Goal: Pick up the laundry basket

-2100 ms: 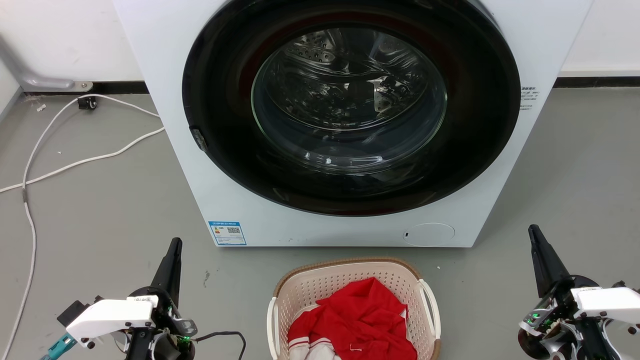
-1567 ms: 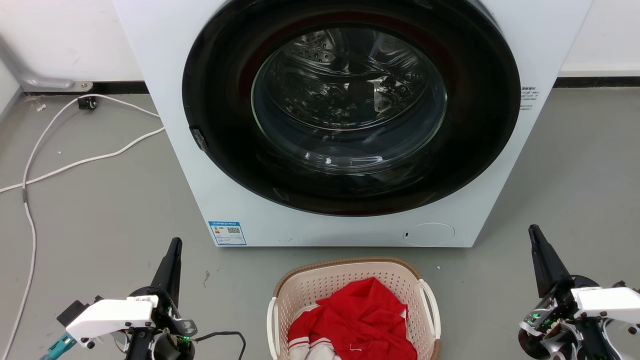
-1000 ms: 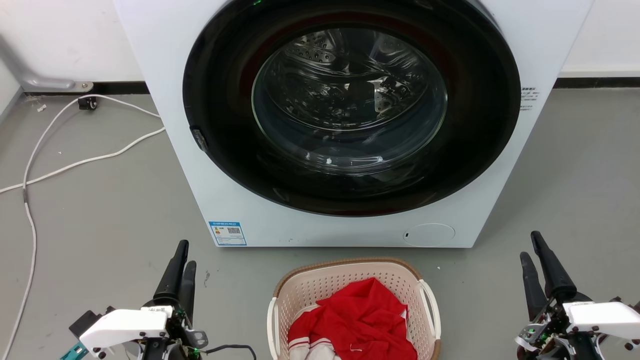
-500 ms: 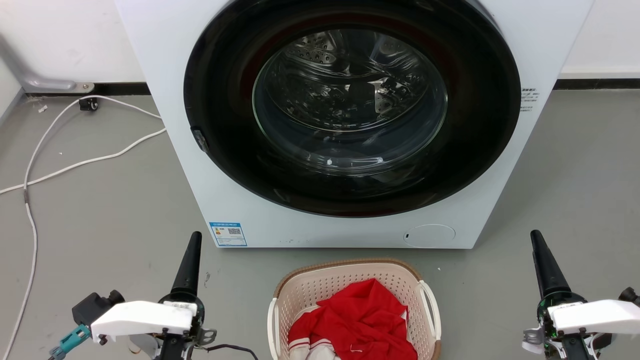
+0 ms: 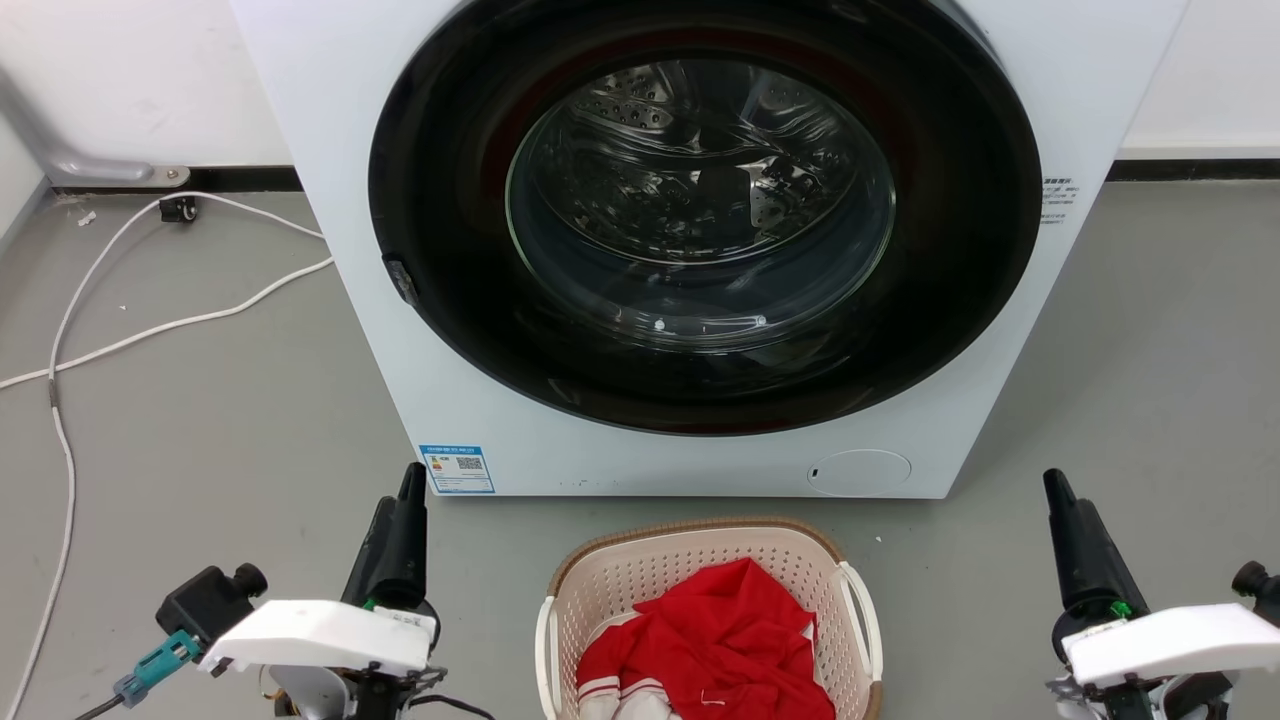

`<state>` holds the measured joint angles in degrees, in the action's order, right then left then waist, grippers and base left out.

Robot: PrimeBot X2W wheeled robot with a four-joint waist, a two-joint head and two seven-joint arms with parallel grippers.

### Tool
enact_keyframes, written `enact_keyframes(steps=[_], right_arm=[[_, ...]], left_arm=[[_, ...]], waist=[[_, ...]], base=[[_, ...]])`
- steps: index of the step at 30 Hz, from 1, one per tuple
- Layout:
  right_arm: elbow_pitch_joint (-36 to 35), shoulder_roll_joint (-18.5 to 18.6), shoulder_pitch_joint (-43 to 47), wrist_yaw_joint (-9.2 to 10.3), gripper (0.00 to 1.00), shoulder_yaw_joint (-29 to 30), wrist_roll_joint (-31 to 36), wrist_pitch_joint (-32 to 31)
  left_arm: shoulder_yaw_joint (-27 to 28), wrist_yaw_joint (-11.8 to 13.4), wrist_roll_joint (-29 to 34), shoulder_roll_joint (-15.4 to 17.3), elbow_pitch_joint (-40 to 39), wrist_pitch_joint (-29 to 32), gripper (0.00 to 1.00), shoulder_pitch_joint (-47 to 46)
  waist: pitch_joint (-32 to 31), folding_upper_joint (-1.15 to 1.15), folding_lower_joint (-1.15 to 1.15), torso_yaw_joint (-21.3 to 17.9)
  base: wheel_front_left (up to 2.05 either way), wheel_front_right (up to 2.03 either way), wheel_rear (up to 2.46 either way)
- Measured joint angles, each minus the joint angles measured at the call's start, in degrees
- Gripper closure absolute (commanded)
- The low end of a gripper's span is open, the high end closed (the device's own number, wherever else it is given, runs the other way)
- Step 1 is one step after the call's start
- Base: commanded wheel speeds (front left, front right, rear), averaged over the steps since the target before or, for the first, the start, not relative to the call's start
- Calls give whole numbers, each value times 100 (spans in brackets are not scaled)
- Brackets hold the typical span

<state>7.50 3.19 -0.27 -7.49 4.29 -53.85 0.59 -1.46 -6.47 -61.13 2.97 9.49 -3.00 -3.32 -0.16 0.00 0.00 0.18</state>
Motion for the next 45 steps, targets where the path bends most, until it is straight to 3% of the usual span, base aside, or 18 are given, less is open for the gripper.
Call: enact_keyframes(steps=[17,45], right_arm=[[-367,-5,158,0,0,-159,1984,-108],[-823,-11,386,0,0,-300,3802,-116]], left_arm=[[-334,181,2201,21,-10,-333,0,44],[-594,376,3957,96,-4,-738,0,59]], waist=[[-7,0,1,14],[6,0,1,31]], base=[[0,0,0],[0,0,0]])
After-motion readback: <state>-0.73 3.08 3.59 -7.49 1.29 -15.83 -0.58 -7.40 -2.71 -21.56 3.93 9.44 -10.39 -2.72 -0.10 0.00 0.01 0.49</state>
